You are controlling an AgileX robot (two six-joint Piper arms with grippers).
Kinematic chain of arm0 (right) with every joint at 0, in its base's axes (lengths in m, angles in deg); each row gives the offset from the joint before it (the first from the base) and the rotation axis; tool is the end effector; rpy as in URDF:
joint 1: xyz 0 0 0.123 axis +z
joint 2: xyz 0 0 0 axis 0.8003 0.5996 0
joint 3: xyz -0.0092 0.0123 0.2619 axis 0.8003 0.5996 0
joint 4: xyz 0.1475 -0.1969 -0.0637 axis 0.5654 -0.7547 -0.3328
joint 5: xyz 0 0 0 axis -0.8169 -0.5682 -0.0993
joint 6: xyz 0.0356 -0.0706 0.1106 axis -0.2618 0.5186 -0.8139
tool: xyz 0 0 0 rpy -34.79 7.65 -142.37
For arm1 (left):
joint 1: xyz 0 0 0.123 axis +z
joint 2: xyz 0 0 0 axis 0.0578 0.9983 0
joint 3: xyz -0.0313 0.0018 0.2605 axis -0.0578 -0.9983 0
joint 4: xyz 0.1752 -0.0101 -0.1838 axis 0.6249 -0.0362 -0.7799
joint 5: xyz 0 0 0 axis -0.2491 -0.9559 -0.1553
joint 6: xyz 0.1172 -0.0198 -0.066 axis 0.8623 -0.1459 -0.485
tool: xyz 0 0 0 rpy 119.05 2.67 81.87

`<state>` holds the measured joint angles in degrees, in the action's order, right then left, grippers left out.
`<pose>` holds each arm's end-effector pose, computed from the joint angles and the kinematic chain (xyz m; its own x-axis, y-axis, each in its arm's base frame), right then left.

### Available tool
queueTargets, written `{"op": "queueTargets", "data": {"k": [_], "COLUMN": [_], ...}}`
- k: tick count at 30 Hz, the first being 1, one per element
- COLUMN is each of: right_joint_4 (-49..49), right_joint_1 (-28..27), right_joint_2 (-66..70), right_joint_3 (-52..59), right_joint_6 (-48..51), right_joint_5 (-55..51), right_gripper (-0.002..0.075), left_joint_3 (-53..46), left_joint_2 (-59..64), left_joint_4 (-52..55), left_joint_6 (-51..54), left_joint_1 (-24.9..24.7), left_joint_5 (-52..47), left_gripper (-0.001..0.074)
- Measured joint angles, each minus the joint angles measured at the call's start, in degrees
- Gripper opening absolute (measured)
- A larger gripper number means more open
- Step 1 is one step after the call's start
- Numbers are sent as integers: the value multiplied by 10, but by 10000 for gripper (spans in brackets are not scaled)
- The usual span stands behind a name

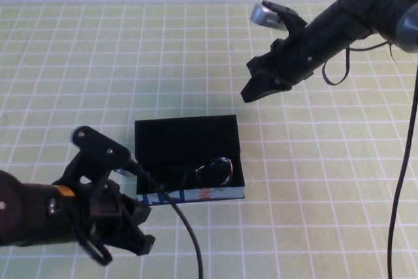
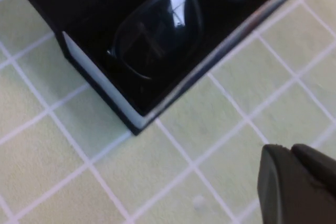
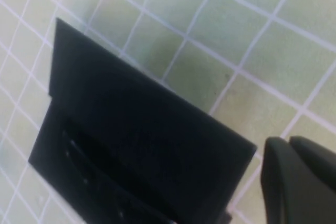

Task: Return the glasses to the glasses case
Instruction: Close the glasses case

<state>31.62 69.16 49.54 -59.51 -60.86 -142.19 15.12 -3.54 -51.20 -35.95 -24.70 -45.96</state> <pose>0.4372 0.2054 0.1777 -0.8379 -0.3812 -0.3906 -0.5388 0.6917 0.4808 0.2142 -0.1504 0.1596 -0.6237 0.4512 -0.6384 0.6577 0.7442 -0.1167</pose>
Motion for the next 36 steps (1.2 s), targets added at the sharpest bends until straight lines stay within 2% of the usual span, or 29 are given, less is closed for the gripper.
{"op": "queueTargets", "data": {"k": [10,20,36], "right_joint_4": [35,103,179], "right_joint_1": [0,0,15], "right_joint_2": [58,101,101], "right_joint_3": [4,5,5], "right_joint_6": [-13,-14,29], "right_joint_5": [38,26,-7], "right_gripper": [-16,-16,-16], "left_joint_3": [0,1,1], "left_joint_2": [134,153,176], "left_joint_4": [-77,-93,-101], "left_joint_6": [0,0,0], "left_joint_1": [-8,-9,-9], "left_joint_5": [104,163,186], "left_gripper": [-3,-3,-3]}}
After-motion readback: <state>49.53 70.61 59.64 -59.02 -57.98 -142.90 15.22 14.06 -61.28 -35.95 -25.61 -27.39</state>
